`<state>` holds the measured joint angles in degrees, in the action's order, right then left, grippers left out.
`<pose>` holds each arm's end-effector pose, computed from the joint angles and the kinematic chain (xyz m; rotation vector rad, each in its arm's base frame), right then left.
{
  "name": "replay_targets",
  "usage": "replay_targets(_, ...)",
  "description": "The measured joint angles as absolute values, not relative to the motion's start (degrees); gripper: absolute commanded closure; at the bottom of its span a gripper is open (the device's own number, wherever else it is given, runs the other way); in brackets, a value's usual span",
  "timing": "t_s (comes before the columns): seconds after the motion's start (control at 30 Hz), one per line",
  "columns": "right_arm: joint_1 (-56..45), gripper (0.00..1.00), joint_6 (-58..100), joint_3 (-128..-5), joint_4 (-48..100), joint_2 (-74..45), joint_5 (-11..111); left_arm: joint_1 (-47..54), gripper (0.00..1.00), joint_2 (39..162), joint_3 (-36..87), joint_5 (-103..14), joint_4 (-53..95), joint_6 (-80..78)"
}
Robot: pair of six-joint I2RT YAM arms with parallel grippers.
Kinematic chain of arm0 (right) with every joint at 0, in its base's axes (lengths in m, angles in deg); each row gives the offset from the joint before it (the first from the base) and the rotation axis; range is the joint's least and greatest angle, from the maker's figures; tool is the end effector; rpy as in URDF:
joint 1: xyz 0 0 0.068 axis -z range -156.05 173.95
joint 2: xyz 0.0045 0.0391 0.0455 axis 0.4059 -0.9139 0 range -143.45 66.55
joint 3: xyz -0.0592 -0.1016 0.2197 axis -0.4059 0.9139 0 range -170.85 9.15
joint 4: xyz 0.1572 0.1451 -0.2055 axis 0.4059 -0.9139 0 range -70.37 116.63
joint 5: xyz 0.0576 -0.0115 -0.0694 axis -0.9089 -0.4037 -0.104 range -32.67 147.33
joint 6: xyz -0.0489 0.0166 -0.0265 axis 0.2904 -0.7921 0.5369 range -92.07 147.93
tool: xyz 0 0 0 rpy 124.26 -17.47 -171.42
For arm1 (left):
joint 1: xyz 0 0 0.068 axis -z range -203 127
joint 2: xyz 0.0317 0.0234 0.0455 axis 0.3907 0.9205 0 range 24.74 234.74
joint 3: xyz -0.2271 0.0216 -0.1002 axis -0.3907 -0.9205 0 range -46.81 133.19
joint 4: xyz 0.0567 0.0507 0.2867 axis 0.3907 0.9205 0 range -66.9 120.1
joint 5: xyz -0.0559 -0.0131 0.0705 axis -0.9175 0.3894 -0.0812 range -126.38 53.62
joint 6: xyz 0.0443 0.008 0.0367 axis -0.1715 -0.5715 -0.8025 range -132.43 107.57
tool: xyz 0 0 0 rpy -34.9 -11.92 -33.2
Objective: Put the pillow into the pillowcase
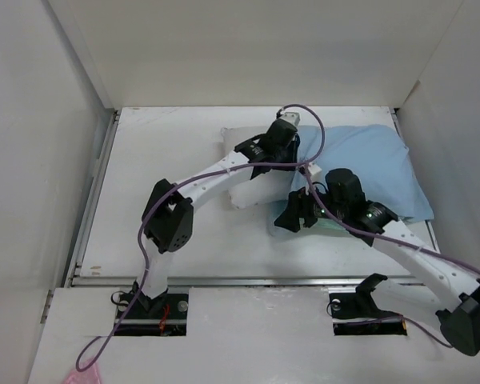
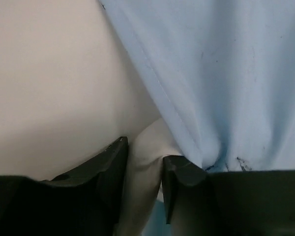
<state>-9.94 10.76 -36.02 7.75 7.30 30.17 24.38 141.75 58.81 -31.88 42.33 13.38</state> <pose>0.2210 0.1713 0.2484 -0.6149 2.1676 1.0099 0.3523 -0.3780 0.2711 0.3596 2.1486 -0.6717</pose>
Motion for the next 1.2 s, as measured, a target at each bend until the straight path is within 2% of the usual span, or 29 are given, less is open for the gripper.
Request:
replay_targets(0.03, -9.9, 0.24, 10.9, -36.0, 6.8, 8.9, 30.7, 24.4, 0.51, 140.4, 56.8, -32.8, 41.5, 13.3)
replay_targets(0.07, -9.9, 0.24, 10.9, -36.1, 5.4, 10.9, 31.7, 24.5, 0.44, 139.0, 54.9, -33.3, 41.0, 12.9)
replay_targets(0.1, -9.9, 0.23, 11.0, -36.6, 3.7, 12.7, 33.4, 24.5, 0.31, 137.1, 52.2, -33.9, 40.0, 12.7)
replay_targets(0.13, -9.9, 0.23, 11.0, -37.4, 1.8, 14.3, 35.0, 24.5, 0.03, 134.8, 49.2, -34.4, 39.1, 12.6)
replay_targets(0.17, -9.9, 0.23, 11.0, -38.5, -0.1, 15.5, 37.1, 24.4, 0.0, 132.4, 46.6, -35.0, 38.6, 12.5)
replay_targets(0.33, -9.9, 0.23, 10.1, -46.9, -6.9, 17.2, 51.2, 20.8, 0.0, 118.0, 36.5, -35.9, 37.2, 13.7)
replay_targets(0.47, -9.9, 0.23, 9.9, -54.4, -10.8, 13.6, 60.8, 15.9, 0.0, 108.8, 32.0, -34.2, 36.7, 14.4)
replay_targets(0.57, -9.9, 0.33, 10.2, -58.1, -11.7, 9.6, 64.9, 12.7, 0.0, 105.5, 29.6, -33.2, 36.0, 14.7)
replay_targets(0.63, -9.9, 0.43, 10.6, -59.8, -11.6, 6.5, 66.6, 10.7, 0.0, 106.0, 28.8, -33.9, 35.2, 14.8)
replay_targets(0.73, -9.9, 0.52, 11.3, -63.1, -11.5, -0.1, 67.6, 8.1, 0.0, 111.0, 28.6, -36.8, 34.5, 14.8)
replay_targets(0.97, -9.9, 0.52, 11.9, -68.6, -10.9, -16.7, 72.9, 6.0, 0.0, 122.4, 27.6, -44.8, 33.0, 14.7)
replay_targets(1.0, -9.9, 0.58, 11.9, -68.7, -11.0, -18.2, 73.7, 5.9, 0.01, 122.5, 27.3, -45.8, 32.3, 14.7)
replay_targets(1.03, -9.9, 0.66, 12.0, -68.7, -11.1, -19.2, 74.4, 5.8, 0.12, 122.5, 27.3, -46.8, 31.6, 14.6)
replay_targets(1.1, -9.9, 0.75, 11.9, -68.8, -11.1, -20.7, 75.4, 5.6, 0.33, 122.6, 27.2, -48.9, 29.8, 14.4)
replay_targets(1.13, -9.9, 0.83, 12.0, -69.0, -11.1, -21.0, 75.5, 5.4, 0.44, 122.9, 27.1, -50.0, 29.2, 14.4)
replay_targets(1.17, -9.9, 0.94, 12.0, -69.2, -11.0, -21.1, 75.3, 5.4, 0.67, 123.3, 27.1, -51.2, 28.5, 14.1)
replay_targets(1.2, -9.9, 1.0, 12.2, -69.6, -10.9, -21.2, 75.2, 5.3, 0.8, 124.0, 27.1, -52.3, 27.7, 14.4)
